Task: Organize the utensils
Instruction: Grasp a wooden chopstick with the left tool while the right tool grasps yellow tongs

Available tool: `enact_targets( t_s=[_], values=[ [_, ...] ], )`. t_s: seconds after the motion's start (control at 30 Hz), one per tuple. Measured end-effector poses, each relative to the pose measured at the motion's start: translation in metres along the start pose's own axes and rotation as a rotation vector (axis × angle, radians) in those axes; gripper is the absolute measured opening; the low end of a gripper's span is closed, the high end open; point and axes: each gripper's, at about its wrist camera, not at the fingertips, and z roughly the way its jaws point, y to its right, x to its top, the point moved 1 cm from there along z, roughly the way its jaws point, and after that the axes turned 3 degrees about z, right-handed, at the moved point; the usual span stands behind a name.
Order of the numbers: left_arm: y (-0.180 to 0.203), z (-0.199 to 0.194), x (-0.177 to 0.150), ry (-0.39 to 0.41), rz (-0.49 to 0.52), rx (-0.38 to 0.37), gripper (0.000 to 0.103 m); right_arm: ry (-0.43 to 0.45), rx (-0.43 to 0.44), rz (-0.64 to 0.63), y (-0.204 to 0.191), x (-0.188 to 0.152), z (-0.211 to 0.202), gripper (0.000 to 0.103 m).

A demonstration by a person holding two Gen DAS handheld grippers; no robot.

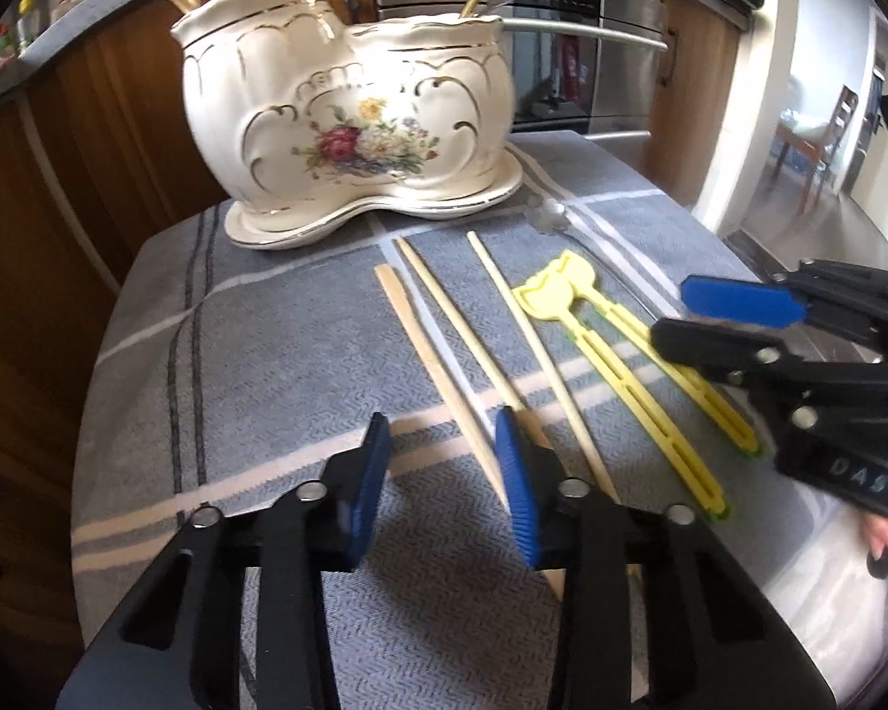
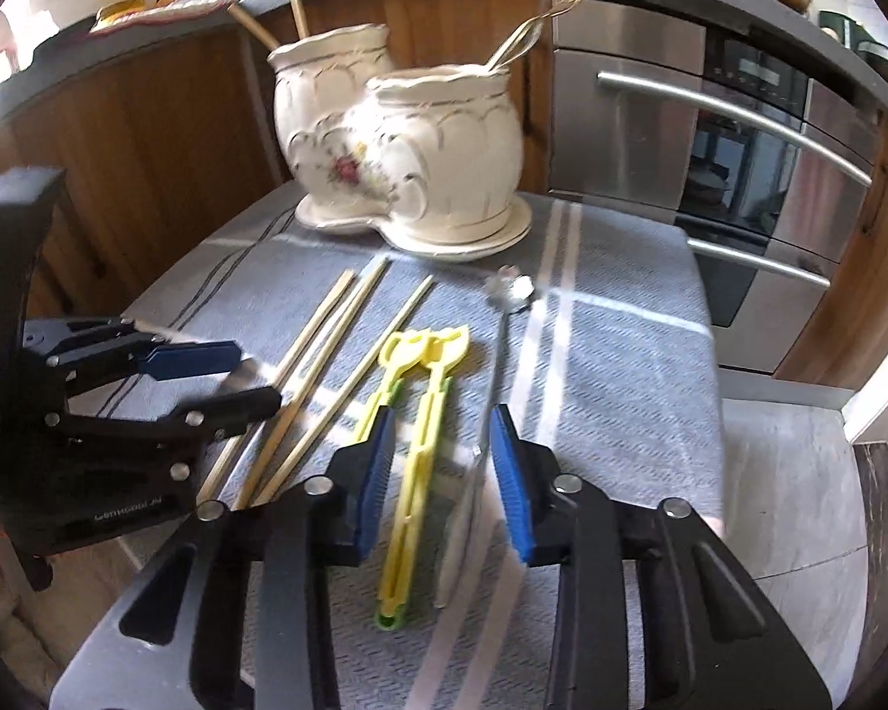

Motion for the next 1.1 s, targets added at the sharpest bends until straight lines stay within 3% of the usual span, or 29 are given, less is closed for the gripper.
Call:
enact_targets(
  t_s=[0.1, 0.4, 0.77, 0.93, 1.1],
  values=[
    [0.001, -0.001, 0.0, -0.013, 0.03, 0.006, 0.012, -0.015, 0.002, -0.007, -0.003, -0.001, 0.004, 0.024],
    [-0.028, -0.001, 0.003, -0.055, 0.022, 0.046, 0.011, -0.037, 0.004, -0.002, -0.003, 0.002, 0.012, 0.024],
    [-0.026, 0.017, 0.024, -0.083, 0.057, 0.051, 0.016, -0.073, -0.057, -0.037, -0.006, 0.01, 0.027, 0.023],
    [-0.034, 0.024, 0.029, -0.069, 0.036, 0.019, 0.011, -0.079, -0.034, -0.014, -0.001, 0.014, 0.031, 0.011],
    [-0.041, 0.024, 0.025, -0.055, 0.02, -0.004, 0.007, -0.062, -0.022, 0.02, 0.002, 0.013, 0.03, 0.01]
  ],
)
